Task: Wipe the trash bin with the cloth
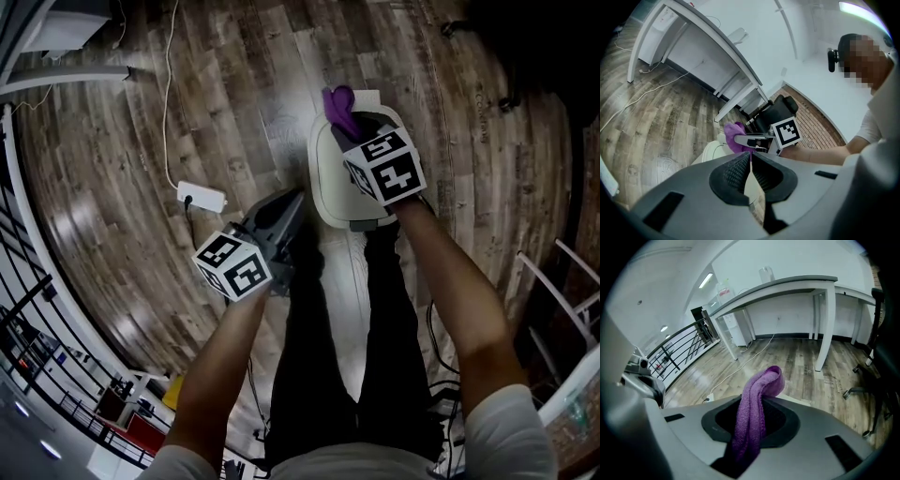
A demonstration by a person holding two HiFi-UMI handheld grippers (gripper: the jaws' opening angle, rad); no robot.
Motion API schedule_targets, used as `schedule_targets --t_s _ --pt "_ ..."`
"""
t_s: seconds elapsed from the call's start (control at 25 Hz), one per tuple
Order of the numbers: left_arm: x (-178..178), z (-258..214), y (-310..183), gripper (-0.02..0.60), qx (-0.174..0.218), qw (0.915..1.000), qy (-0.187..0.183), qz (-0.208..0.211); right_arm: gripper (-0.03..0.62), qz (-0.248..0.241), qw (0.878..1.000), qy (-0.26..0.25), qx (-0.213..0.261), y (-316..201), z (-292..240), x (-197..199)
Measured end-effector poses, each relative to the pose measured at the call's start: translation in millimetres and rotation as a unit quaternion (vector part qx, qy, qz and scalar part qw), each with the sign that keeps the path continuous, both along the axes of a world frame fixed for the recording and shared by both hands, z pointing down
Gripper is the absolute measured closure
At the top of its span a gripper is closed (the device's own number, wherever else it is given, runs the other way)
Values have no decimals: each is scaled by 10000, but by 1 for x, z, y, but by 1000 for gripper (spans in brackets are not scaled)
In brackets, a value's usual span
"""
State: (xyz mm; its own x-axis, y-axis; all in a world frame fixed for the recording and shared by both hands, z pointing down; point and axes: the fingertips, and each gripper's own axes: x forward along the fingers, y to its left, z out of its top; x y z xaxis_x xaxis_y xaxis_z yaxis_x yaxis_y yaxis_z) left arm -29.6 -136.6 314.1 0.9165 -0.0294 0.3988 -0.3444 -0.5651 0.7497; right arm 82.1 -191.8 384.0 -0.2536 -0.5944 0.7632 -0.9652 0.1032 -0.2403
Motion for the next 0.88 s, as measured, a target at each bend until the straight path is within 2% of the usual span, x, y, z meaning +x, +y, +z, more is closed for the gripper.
schedule_targets --t_s 0.2,0.32,0.56,0.88 --pt "-3 5 -9 566 9 10000 -56 52 500 83 9980 -617 -68 -32 13 -35" --pt "-3 9 -14 566 35 9999 -86 91 499 194 9961 -820 -249 -37 27 -41" --pt "7 16 -15 566 30 9998 -82 161 500 381 9955 -679 -543 -23 47 -15" --pt "33 19 -7 566 21 9996 4 284 499 595 9946 -609 -588 -5 50 17"
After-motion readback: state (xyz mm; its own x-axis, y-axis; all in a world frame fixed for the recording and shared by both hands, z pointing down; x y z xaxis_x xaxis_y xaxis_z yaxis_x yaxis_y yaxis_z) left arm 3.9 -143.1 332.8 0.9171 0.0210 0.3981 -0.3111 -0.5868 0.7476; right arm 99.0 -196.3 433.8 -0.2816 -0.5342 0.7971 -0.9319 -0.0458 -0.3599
